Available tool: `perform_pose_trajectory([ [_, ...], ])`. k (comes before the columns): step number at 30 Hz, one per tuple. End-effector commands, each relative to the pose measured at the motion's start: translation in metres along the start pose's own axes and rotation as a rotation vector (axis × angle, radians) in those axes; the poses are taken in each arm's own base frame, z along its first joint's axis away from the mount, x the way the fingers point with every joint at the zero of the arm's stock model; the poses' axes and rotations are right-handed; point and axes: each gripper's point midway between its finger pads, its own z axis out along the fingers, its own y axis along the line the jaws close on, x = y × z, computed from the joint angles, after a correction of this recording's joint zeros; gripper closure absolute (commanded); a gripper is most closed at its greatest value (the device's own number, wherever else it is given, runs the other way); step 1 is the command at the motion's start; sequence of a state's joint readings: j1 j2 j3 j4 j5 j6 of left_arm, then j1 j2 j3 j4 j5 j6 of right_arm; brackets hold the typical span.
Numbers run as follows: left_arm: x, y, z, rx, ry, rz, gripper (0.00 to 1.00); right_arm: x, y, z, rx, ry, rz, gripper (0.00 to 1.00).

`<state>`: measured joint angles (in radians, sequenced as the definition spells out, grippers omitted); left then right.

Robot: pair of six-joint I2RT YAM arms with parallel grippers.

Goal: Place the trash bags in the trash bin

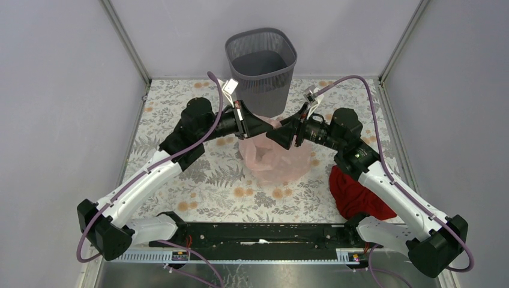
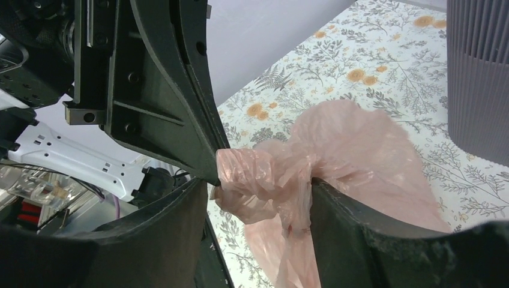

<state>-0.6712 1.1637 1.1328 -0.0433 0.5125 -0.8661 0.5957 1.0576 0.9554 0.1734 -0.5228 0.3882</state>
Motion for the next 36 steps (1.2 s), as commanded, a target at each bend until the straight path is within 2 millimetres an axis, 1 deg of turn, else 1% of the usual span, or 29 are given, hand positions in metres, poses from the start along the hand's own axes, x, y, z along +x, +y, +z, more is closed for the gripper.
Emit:
perform_pose_trajectory([
  [1,-0.003,-0.031,0.006,0.099,0.009,0.015,1.00,-0.024,0.004,0.004,-0.007,-0.094,-0.070,0.35],
  [2,-0.002,-0.032,0.007,0.099,0.009,0.016,1.00,-0.023,0.003,0.004,0.000,-0.095,-0.071,0.39],
  [4,-0.002,-0.034,0.008,0.100,0.007,0.019,1.00,-0.022,0.001,0.003,0.011,-0.099,-0.073,0.58],
  [6,-0.003,-0.035,0.007,0.098,-0.001,0.022,1.00,-0.021,-0.001,0.000,0.020,-0.106,-0.074,0.74],
  [8,-0.005,-0.036,0.007,0.099,-0.003,0.031,1.00,-0.020,-0.003,-0.002,0.033,-0.120,-0.073,0.92],
  [9,-0.007,-0.037,0.007,0.093,-0.002,0.044,0.92,-0.019,-0.005,-0.003,0.042,-0.124,-0.071,0.99],
  [10,-0.008,-0.035,0.007,0.064,0.002,0.062,0.82,-0.019,-0.006,-0.004,0.050,-0.127,-0.070,1.00],
  [12,-0.019,-0.029,0.004,-0.012,-0.015,0.121,0.57,-0.016,-0.012,-0.008,0.086,-0.127,-0.069,1.00],
  [13,-0.026,-0.025,0.001,-0.059,-0.034,0.154,0.47,-0.011,-0.015,-0.010,0.104,-0.120,-0.066,1.00],
  [14,-0.033,-0.020,-0.002,-0.114,-0.053,0.181,0.40,-0.007,-0.019,-0.013,0.127,-0.117,-0.060,1.00],
  [16,-0.054,-0.007,-0.014,-0.256,-0.127,0.228,0.31,0.003,-0.026,-0.021,0.176,-0.095,-0.035,1.00],
  [18,-0.075,0.014,-0.029,-0.424,-0.222,0.257,0.23,0.012,-0.031,-0.032,0.226,-0.076,-0.023,1.00],
  [20,-0.098,0.041,-0.046,-0.602,-0.334,0.284,0.18,0.019,-0.037,-0.049,0.290,-0.072,-0.014,1.00],
  [21,-0.109,0.054,-0.052,-0.674,-0.383,0.297,0.16,0.019,-0.036,-0.057,0.310,-0.086,-0.017,1.00],
  [22,-0.121,0.068,-0.057,-0.732,-0.420,0.300,0.15,0.019,-0.036,-0.065,0.329,-0.093,-0.020,1.00],
  [23,-0.131,0.085,-0.057,-0.776,-0.431,0.280,0.15,0.018,-0.033,-0.073,0.339,-0.098,-0.029,1.00],
  [26,-0.165,0.127,-0.052,-0.819,-0.425,0.191,0.15,0.014,-0.024,-0.091,0.350,-0.105,-0.068,1.00],
  [30,-0.204,0.173,-0.037,-0.886,-0.459,0.151,0.13,0.012,-0.020,-0.108,0.374,-0.107,-0.092,1.00],
  [33,-0.229,0.195,-0.026,-0.915,-0.498,0.171,0.12,0.014,-0.017,-0.114,0.374,-0.113,-0.091,1.00],
  [36,-0.246,0.215,-0.020,-0.972,-0.548,0.183,0.12,0.017,-0.015,-0.117,0.365,-0.107,-0.090,1.00],
])
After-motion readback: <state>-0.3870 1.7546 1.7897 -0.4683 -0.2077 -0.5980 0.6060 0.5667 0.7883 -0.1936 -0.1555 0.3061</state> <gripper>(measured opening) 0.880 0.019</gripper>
